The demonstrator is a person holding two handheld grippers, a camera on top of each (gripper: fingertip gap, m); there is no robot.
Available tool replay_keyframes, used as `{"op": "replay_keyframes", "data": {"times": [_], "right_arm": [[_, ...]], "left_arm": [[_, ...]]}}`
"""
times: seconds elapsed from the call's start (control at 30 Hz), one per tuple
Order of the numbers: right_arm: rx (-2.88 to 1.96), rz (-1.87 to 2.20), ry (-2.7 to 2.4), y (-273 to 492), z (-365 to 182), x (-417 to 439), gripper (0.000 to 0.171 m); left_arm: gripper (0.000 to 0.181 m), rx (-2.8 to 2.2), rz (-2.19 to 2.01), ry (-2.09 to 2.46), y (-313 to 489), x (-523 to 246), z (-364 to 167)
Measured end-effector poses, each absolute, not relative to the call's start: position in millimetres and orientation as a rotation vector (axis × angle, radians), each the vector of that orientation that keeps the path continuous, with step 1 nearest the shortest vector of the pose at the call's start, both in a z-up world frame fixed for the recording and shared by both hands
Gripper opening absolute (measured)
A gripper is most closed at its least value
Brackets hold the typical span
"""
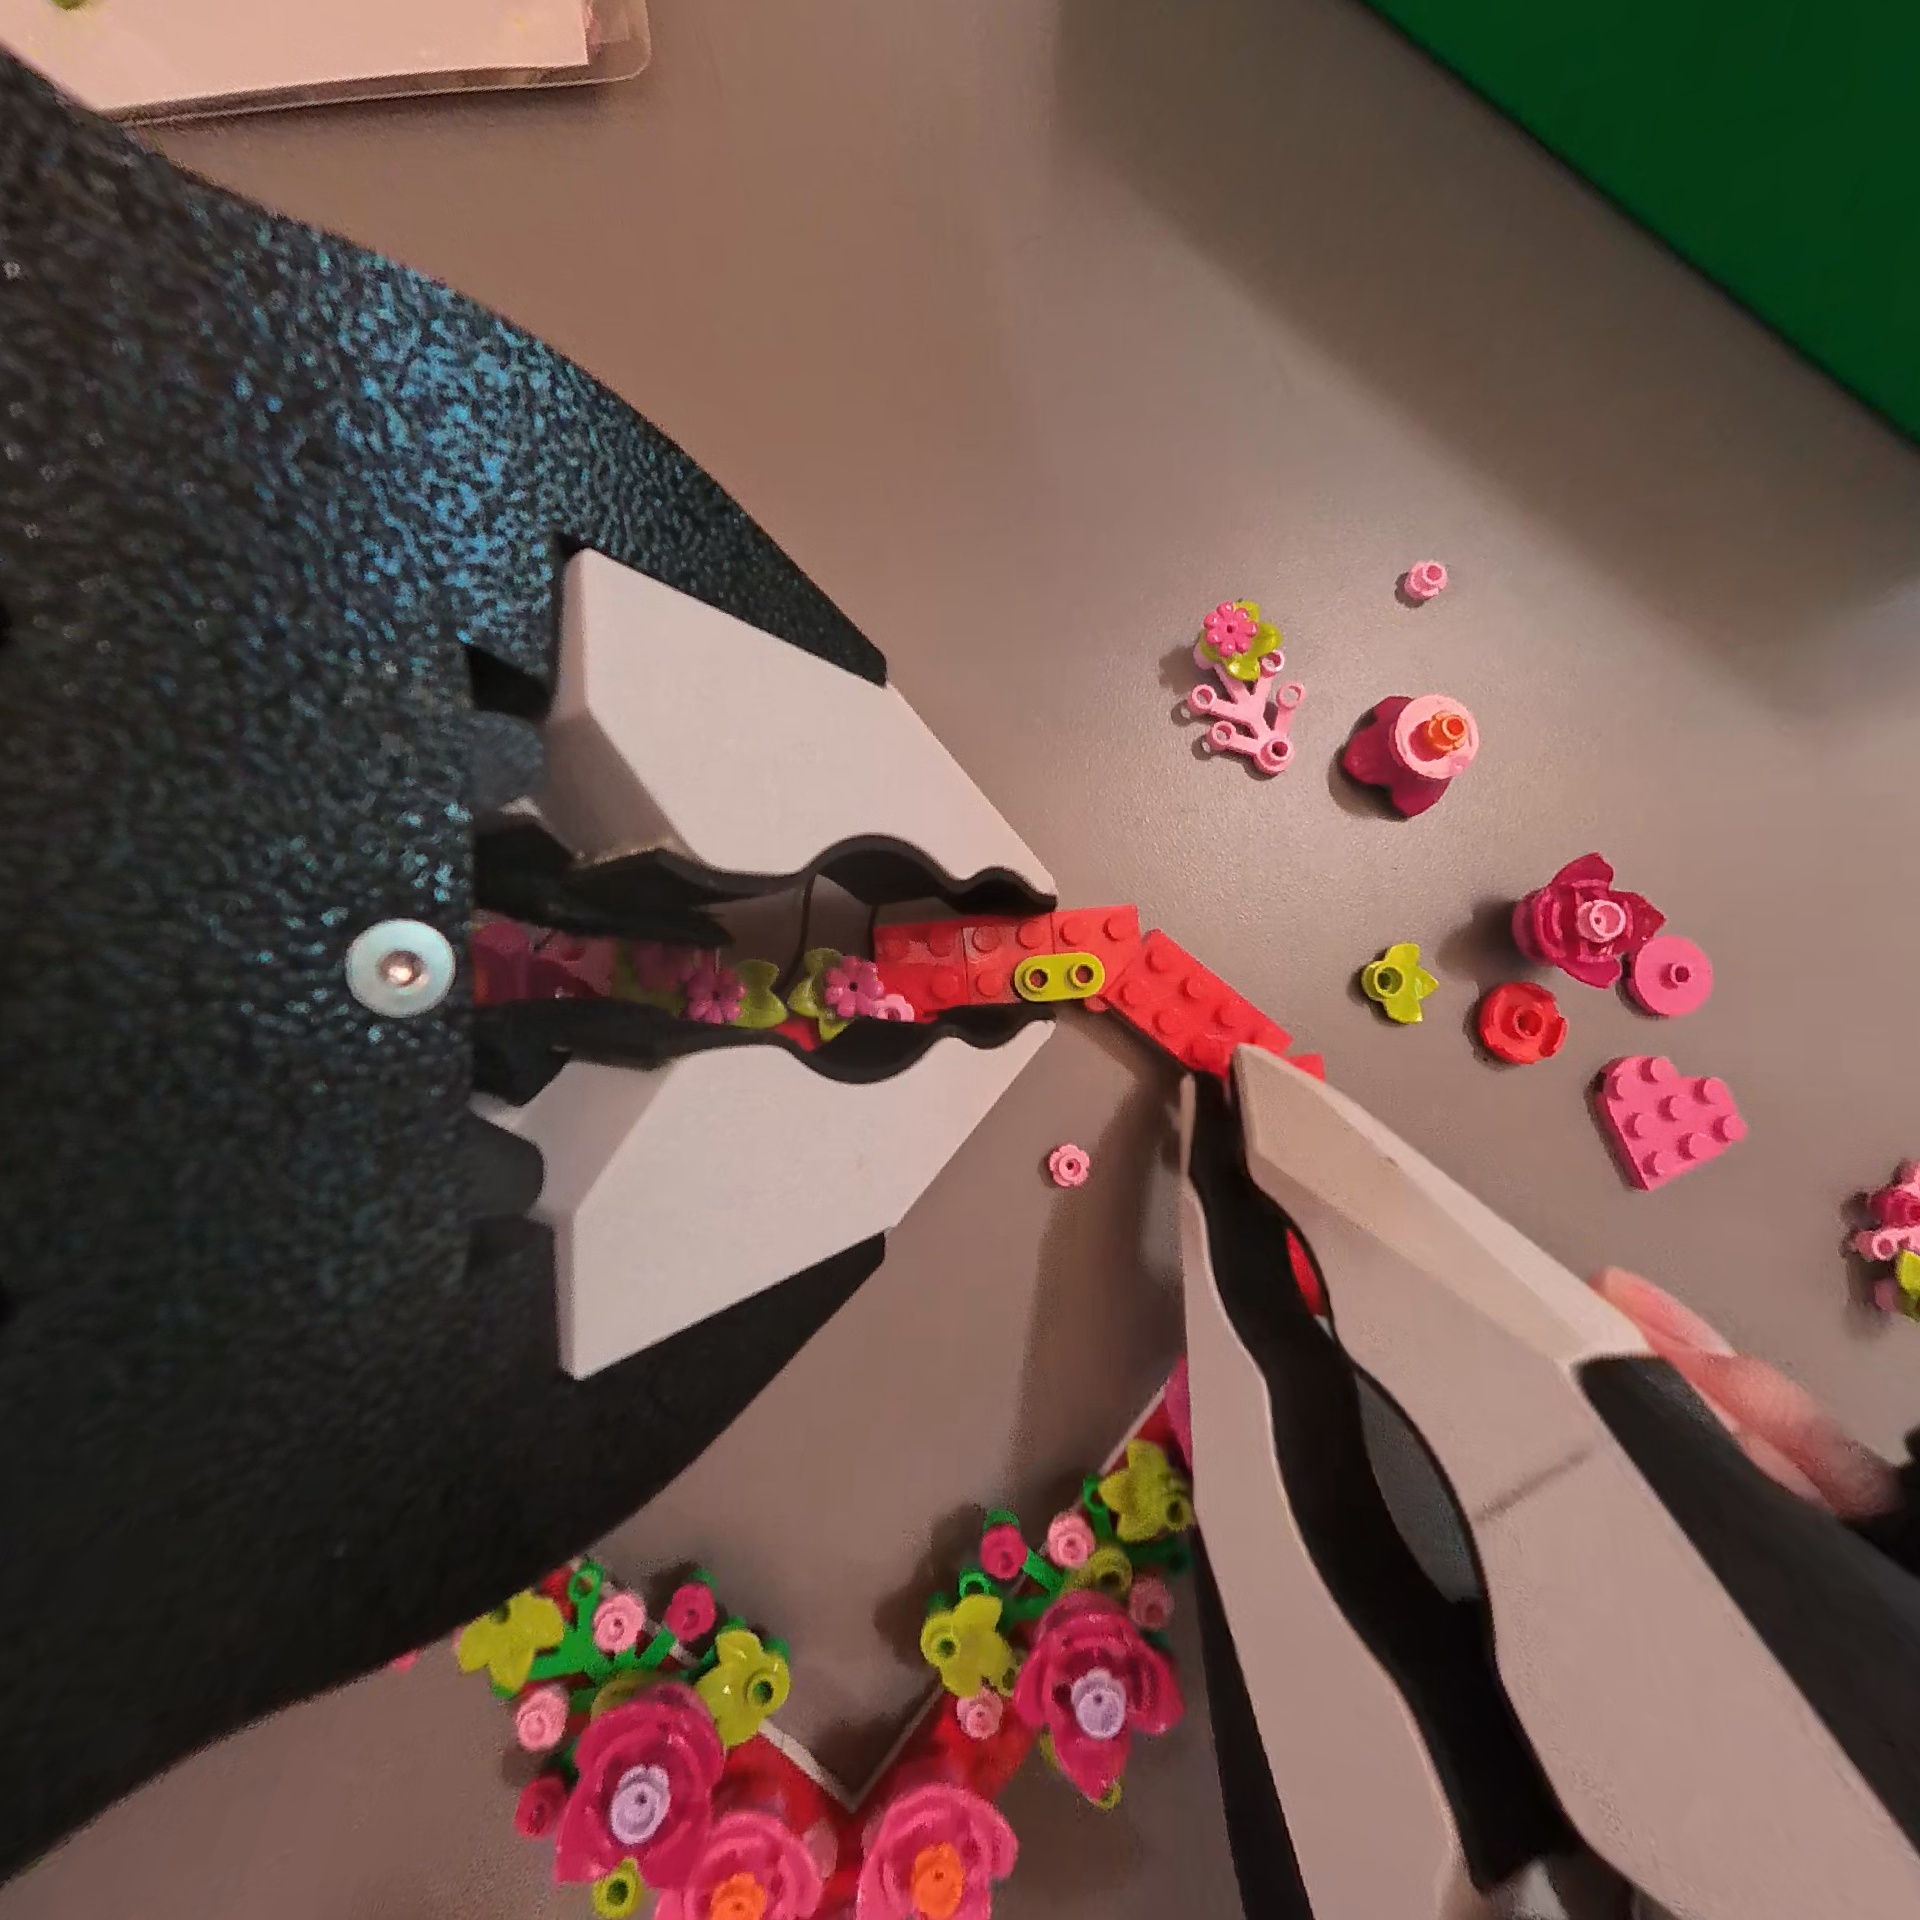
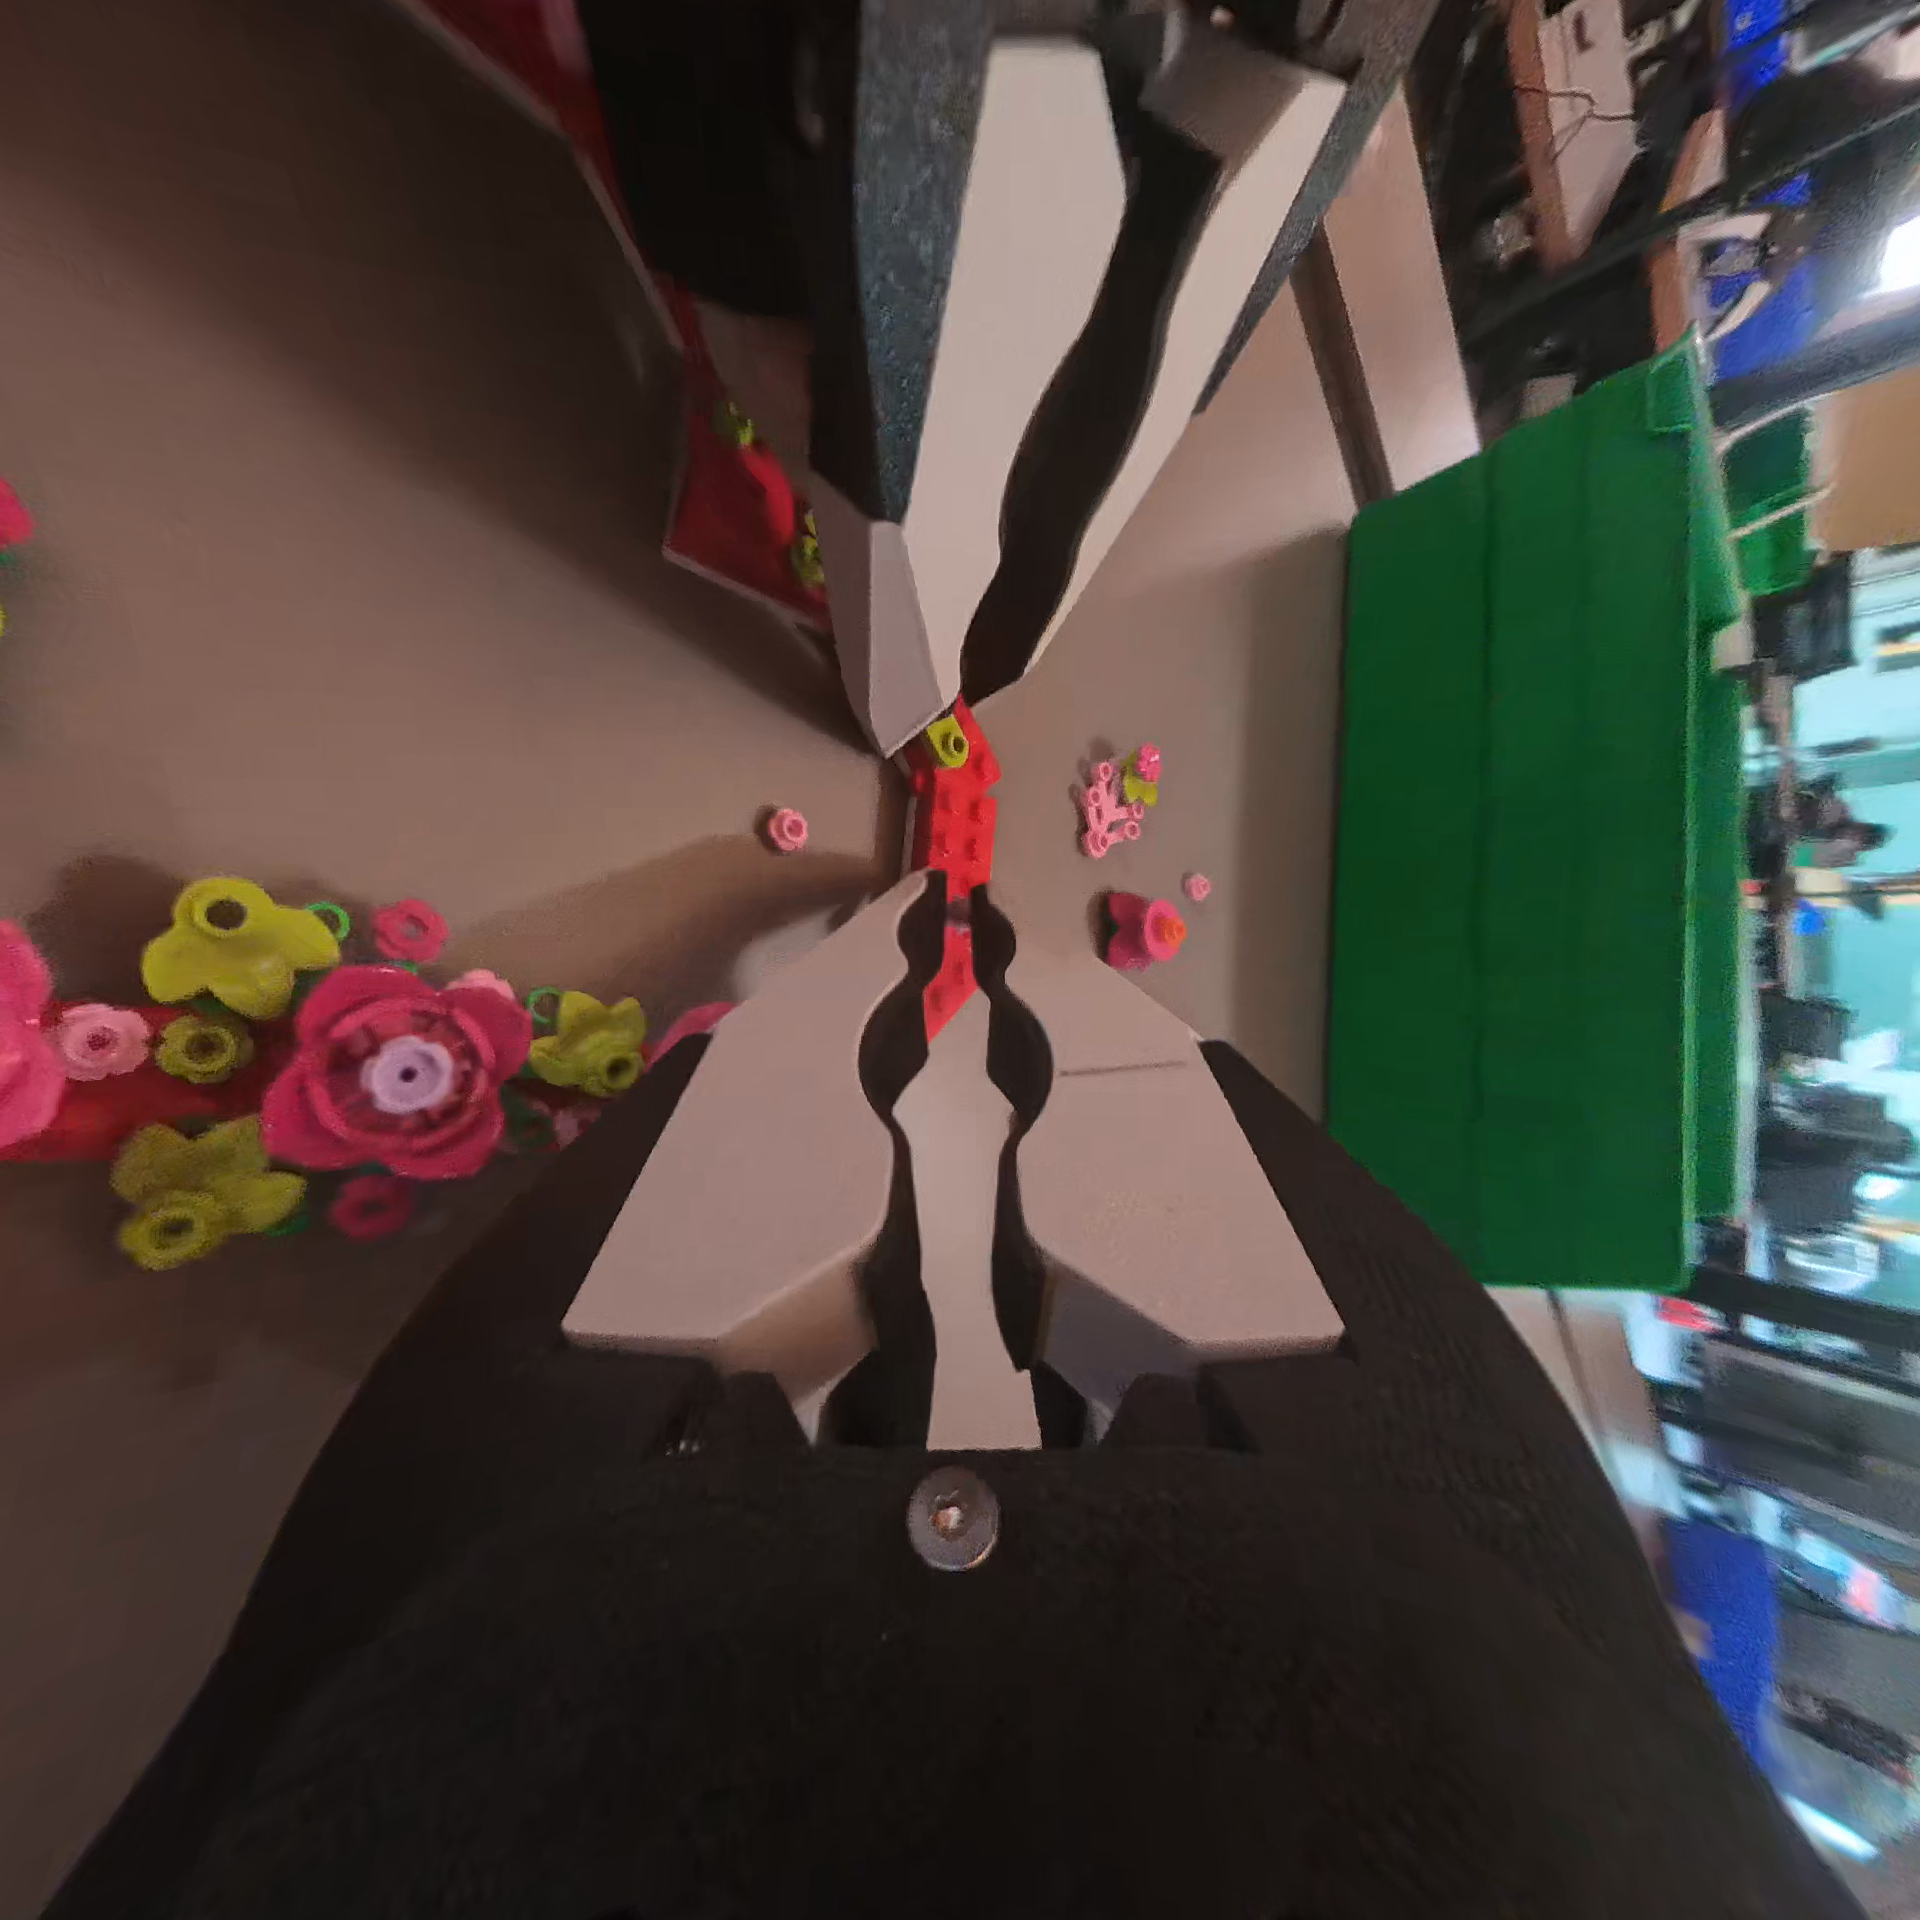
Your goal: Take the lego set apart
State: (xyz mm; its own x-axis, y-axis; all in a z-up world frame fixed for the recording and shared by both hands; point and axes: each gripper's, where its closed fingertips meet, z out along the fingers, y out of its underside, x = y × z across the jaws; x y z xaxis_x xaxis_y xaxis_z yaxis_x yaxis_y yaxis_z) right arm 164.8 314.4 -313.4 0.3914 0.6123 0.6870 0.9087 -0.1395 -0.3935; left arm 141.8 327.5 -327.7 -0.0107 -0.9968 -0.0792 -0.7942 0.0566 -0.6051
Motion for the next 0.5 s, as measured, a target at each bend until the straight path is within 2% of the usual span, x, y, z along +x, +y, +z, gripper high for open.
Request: {"op": "replay_keyframes", "data": {"times": [0.07,0.3,0.4,0.5], "right_arm": [[-1.885,-0.426,-1.287,315.8,-314.6,166.5,0.004],[-2.124,0.180,-1.029,306.6,-314.7,161.5,0.009],[-2.135,0.320,-1.072,294.3,-315.5,150.9,0.016],[-2.197,0.387,-1.057,288.2,-316.9,149.4,0.034]], "left_arm": [[0.014,-1.785,-0.550,1.855,327.5,141.9,-327.7],[0.014,-1.779,-0.543,1.858,327.4,141.9,-327.6],[0.014,-1.778,-0.543,1.859,327.4,142.0,-327.6],[0.014,-1.777,-0.542,1.859,327.3,141.9,-327.5]]}}
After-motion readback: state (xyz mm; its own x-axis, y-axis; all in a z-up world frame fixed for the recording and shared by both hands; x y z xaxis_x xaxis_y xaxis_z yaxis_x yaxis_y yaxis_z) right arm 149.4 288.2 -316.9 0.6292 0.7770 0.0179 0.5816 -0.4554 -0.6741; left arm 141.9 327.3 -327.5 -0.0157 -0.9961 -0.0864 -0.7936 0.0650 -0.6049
